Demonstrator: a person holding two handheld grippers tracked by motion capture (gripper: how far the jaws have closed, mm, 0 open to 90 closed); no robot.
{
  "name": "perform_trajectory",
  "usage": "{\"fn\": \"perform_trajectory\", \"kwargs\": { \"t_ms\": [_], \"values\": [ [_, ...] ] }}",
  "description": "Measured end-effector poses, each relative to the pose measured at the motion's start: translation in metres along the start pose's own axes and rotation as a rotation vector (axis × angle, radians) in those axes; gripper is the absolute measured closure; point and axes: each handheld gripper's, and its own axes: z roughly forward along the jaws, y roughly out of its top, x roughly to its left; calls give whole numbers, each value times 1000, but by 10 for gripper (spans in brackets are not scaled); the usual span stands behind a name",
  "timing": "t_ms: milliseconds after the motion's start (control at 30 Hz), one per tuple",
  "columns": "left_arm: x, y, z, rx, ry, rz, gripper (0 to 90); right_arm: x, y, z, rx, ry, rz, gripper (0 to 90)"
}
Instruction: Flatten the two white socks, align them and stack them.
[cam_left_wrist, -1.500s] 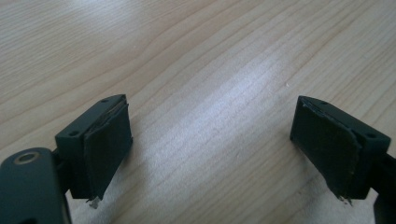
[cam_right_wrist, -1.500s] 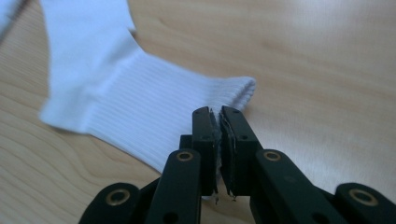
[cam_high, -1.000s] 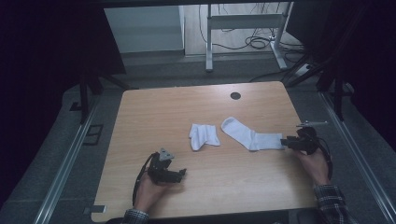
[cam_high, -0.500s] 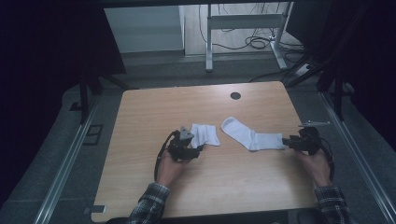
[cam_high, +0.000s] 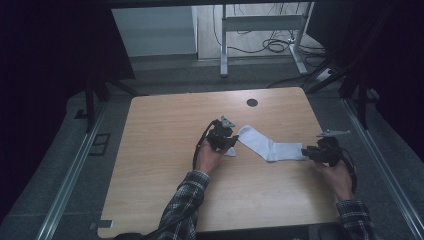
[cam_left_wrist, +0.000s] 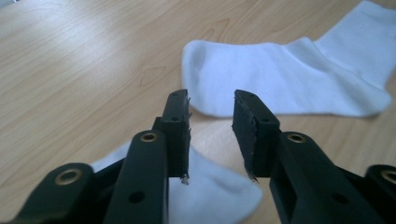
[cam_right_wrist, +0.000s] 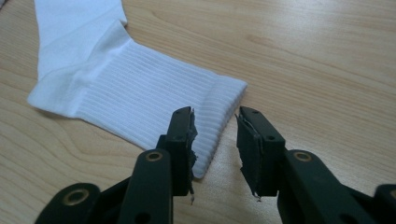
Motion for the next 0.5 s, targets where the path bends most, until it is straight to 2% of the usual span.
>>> {"fn": "perform_trajectory", "kwargs": {
  "t_ms": [200, 333, 500],
  "values": [
    [4, 11, 24, 19, 4, -19, 701, 2, 1, 1, 1, 4, -7, 673],
    [7, 16, 38, 34, 14, -39, 667, 4, 1, 5, 11, -13, -26, 660],
    [8, 18, 52, 60, 38, -38, 644, 5, 1, 9, 22, -16, -37, 635]
  ]
}}
